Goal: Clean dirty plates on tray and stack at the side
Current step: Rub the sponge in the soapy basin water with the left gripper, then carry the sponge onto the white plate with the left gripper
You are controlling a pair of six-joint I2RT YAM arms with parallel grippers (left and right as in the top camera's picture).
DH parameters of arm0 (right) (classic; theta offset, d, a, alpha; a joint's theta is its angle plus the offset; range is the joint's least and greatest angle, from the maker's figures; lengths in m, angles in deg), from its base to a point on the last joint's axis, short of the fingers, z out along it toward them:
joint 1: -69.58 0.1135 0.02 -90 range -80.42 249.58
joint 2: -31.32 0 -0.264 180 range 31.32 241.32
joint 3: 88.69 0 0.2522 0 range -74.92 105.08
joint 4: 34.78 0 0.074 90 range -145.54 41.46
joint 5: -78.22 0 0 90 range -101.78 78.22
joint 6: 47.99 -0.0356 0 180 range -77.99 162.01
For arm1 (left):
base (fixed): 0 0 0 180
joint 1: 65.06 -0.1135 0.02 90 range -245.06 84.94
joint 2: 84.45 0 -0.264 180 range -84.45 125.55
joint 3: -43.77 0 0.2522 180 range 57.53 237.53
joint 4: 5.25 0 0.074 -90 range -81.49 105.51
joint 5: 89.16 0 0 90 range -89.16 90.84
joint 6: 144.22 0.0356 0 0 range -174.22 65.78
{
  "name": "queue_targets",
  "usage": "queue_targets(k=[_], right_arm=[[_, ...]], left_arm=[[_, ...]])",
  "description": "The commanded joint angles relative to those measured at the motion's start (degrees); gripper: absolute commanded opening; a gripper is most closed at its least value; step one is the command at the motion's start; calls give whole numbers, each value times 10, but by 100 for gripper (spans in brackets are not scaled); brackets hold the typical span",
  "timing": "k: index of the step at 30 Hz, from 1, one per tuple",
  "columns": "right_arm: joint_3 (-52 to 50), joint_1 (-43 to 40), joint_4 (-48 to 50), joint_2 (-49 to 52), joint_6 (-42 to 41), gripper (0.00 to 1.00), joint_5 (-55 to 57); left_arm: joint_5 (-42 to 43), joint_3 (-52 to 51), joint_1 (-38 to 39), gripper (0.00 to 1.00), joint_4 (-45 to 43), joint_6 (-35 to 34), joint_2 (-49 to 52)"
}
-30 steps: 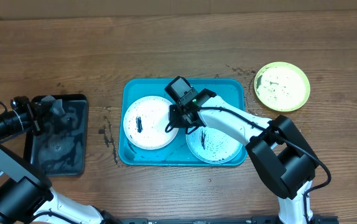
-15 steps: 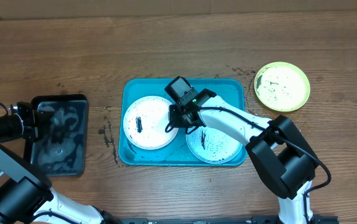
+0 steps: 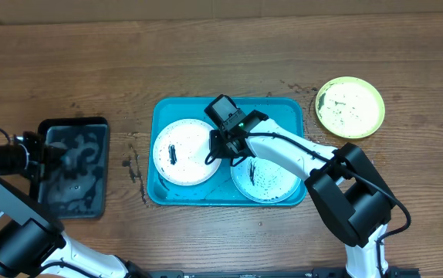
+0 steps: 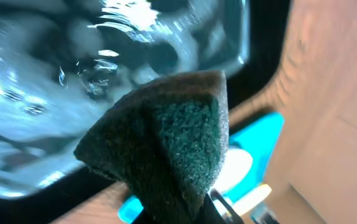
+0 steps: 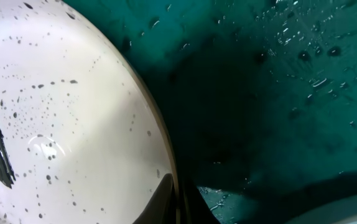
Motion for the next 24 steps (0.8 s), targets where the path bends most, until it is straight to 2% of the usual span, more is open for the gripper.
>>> queue_targets(k=[1, 5, 9, 16, 19, 24], right_arm=[[11, 3, 10, 6, 4, 4, 7], [11, 3, 3, 6, 4, 4, 7], [11, 3, 0, 6, 4, 4, 7], [11, 3, 3, 6, 4, 4, 7], [11, 3, 5, 6, 4, 4, 7], [11, 3, 6, 6, 4, 4, 7]], left_arm=[[-83, -5, 12, 4, -9, -25, -7], [-87, -26, 18, 4, -13, 0, 0], [-67, -6, 18, 4, 15, 3, -18], [-68, 39, 40, 4, 23, -14, -161], [-68, 39, 76, 4, 17, -17, -221], [-74, 38, 177, 4, 16, -4, -242]])
